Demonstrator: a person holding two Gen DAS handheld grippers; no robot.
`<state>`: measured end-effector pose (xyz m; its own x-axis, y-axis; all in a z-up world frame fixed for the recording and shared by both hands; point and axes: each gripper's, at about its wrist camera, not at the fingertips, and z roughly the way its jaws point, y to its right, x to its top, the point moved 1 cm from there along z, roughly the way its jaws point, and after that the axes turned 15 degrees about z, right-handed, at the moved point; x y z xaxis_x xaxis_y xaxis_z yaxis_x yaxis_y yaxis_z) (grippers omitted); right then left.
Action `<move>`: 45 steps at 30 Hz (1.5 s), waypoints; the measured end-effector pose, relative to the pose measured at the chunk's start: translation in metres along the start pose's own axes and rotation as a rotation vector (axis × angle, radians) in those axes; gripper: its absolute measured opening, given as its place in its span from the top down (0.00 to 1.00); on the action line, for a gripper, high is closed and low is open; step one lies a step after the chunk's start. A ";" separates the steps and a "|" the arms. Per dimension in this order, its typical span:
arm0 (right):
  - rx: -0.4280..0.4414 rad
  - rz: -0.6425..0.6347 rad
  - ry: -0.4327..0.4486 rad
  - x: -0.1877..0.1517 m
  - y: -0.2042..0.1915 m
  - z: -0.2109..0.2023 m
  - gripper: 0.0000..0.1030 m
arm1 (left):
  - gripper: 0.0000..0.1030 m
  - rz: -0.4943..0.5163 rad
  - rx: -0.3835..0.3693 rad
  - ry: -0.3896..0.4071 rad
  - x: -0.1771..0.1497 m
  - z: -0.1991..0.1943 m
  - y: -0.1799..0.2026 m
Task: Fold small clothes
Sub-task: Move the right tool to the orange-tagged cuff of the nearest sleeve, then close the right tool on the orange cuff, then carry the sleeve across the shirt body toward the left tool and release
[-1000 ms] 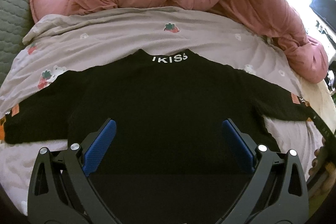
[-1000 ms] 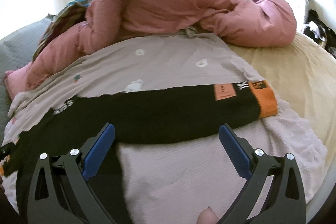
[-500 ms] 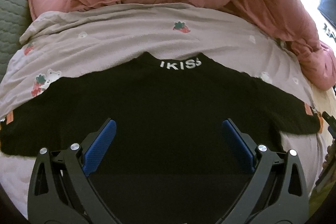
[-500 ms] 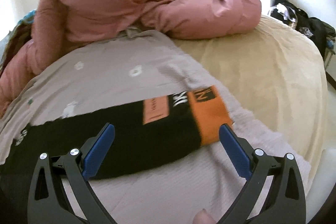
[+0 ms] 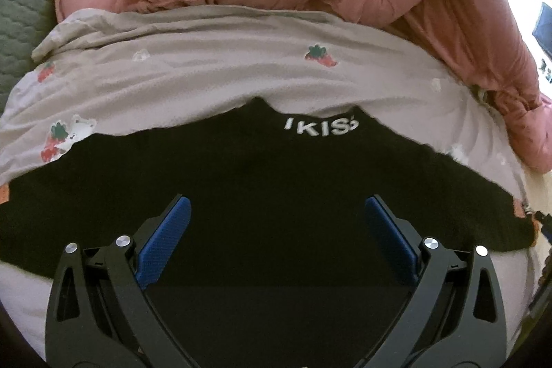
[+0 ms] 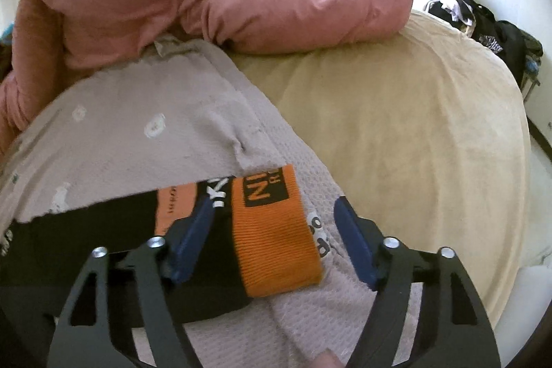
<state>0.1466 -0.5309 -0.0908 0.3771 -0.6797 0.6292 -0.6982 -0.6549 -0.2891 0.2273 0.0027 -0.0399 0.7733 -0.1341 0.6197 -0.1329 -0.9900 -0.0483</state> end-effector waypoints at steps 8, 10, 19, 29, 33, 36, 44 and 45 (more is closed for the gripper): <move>-0.032 -0.042 -0.078 -0.009 -0.005 0.026 0.61 | 0.08 -0.003 0.003 0.023 -0.011 0.003 -0.014; -0.039 -0.076 -0.058 -0.010 -0.011 0.021 0.72 | 0.08 -0.004 0.001 0.019 -0.015 0.004 -0.017; 0.082 -0.106 0.029 -0.008 -0.021 -0.033 0.96 | 0.08 -0.007 -0.015 0.033 -0.020 -0.003 -0.021; 0.089 -0.086 0.091 -0.002 -0.023 -0.064 0.96 | 0.08 -0.008 -0.030 0.068 -0.024 -0.018 -0.021; 0.098 -0.110 0.106 0.007 -0.028 -0.068 0.96 | 0.08 -0.006 -0.029 0.073 -0.025 -0.021 -0.022; 0.166 -0.136 0.112 0.003 -0.042 -0.087 0.96 | 0.08 -0.009 -0.025 0.076 -0.026 -0.022 -0.024; 0.421 -0.213 0.063 -0.023 -0.103 -0.147 0.96 | 0.08 -0.021 -0.016 0.078 -0.032 -0.028 -0.037; 0.454 -0.225 0.053 -0.026 -0.112 -0.153 0.96 | 0.08 -0.025 -0.013 0.079 -0.033 -0.030 -0.040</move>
<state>0.1218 -0.3887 0.0355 0.4484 -0.4957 0.7438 -0.2645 -0.8685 -0.4193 0.1886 0.0482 -0.0352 0.7255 -0.1044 0.6802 -0.1224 -0.9922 -0.0217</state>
